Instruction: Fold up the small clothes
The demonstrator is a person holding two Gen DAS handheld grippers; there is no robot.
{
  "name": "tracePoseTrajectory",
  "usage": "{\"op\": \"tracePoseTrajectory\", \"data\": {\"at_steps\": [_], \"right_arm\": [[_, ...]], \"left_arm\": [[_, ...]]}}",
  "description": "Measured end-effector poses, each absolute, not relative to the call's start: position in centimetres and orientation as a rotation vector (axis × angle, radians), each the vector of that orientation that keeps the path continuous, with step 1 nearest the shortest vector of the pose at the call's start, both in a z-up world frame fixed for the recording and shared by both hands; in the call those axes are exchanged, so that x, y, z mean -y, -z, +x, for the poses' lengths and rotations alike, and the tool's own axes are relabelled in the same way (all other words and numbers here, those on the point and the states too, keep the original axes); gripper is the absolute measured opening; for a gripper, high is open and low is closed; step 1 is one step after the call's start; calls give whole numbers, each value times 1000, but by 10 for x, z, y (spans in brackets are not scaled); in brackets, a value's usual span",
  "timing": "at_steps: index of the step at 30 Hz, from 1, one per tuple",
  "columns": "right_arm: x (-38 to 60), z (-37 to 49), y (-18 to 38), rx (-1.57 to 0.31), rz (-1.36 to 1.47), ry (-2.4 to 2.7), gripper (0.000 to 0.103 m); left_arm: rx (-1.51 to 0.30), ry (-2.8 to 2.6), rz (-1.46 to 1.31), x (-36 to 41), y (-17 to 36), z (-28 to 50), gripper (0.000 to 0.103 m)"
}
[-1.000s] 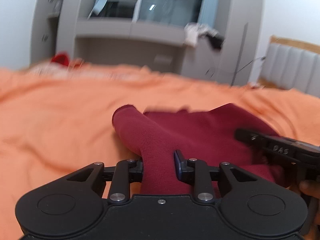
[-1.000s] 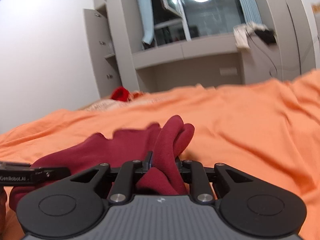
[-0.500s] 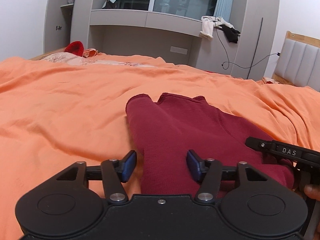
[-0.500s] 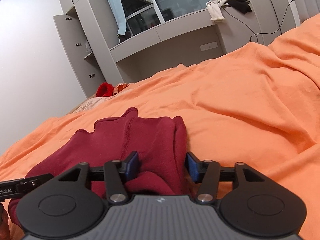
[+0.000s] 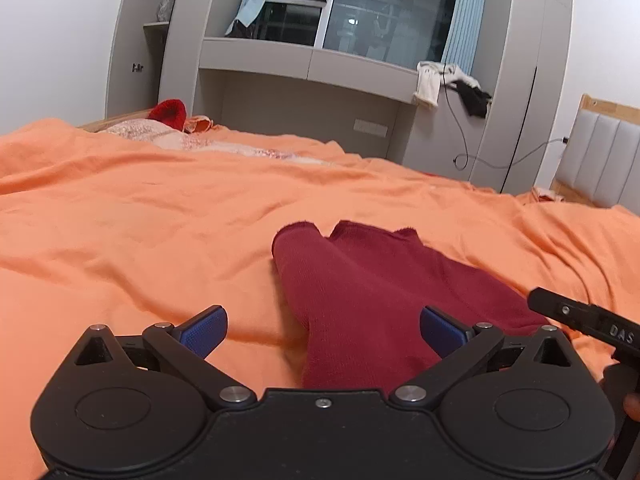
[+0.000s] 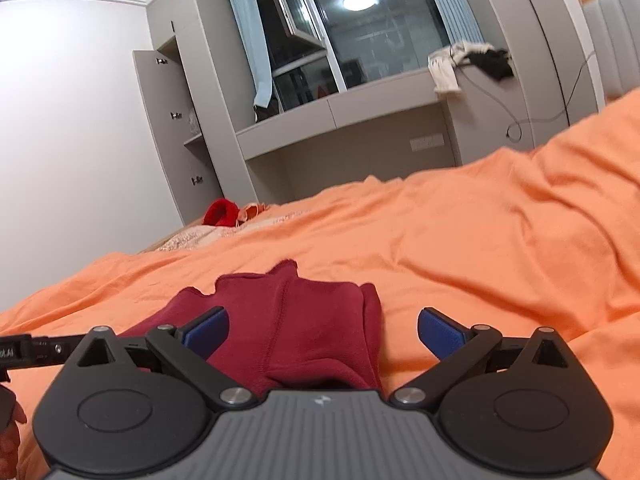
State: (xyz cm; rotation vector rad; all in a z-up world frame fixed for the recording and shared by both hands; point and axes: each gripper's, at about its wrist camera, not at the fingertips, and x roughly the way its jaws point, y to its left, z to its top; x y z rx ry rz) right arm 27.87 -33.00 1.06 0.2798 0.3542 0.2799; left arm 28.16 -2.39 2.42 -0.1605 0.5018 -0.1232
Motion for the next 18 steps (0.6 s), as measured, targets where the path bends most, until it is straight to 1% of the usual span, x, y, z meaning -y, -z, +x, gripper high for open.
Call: {"op": "tracePoseTrajectory", "data": {"at_steps": [4, 13, 18], "right_arm": [[328, 262, -20, -311, 253, -267, 103], [328, 211, -42, -172, 233, -242, 103], [328, 180, -45, -121, 227, -240, 103]], "left_arm": [[-465, 120, -167, 20, -29, 268, 102], [-321, 119, -167, 13, -42, 220, 102], [-262, 128, -157, 14, -41, 194, 102]]}}
